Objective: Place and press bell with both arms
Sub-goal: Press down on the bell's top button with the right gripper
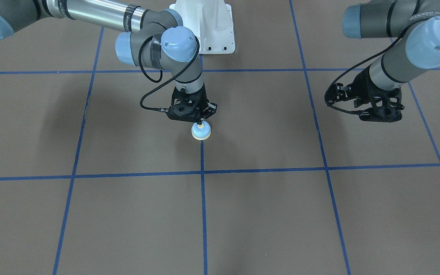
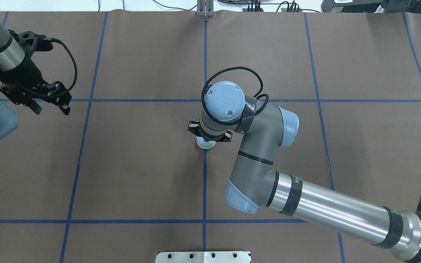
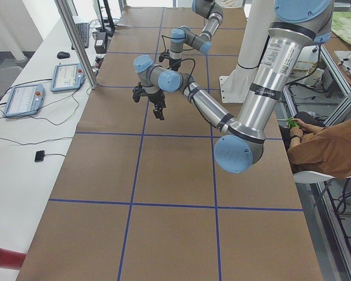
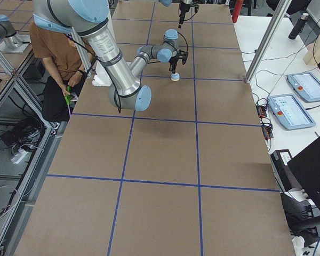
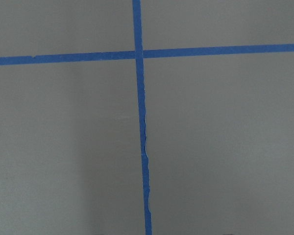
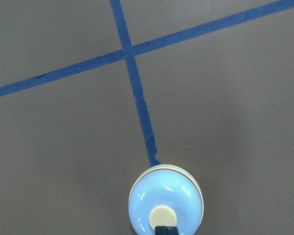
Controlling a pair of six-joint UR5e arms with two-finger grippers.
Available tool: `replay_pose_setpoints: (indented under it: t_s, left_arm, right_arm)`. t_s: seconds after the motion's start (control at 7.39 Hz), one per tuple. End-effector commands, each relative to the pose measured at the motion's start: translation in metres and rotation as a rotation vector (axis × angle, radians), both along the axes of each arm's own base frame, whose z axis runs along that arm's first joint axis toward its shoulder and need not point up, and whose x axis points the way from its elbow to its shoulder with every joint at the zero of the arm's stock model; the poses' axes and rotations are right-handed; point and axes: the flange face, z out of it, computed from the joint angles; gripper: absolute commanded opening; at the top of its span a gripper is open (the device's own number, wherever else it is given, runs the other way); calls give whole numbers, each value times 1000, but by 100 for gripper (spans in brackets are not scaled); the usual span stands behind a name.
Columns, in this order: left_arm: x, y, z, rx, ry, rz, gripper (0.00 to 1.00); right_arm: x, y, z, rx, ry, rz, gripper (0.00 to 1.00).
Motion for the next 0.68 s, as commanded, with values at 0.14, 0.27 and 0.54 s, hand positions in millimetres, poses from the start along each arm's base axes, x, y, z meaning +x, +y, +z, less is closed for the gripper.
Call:
replay_pose_setpoints:
  t_s: [0.14, 0.27, 0.54]
  left_arm:
    - [-2, 2, 1, 1, 0, -1, 84]
    - [-3, 3, 0, 3, 2, -1, 84]
    - [-3, 5, -1, 6, 4, 0, 84]
  right_arm:
    - [-4, 1, 4, 1, 8, -6, 0]
    - [0, 3, -3, 9, -6, -8, 0]
    - [83, -18, 3, -22, -26, 17, 0]
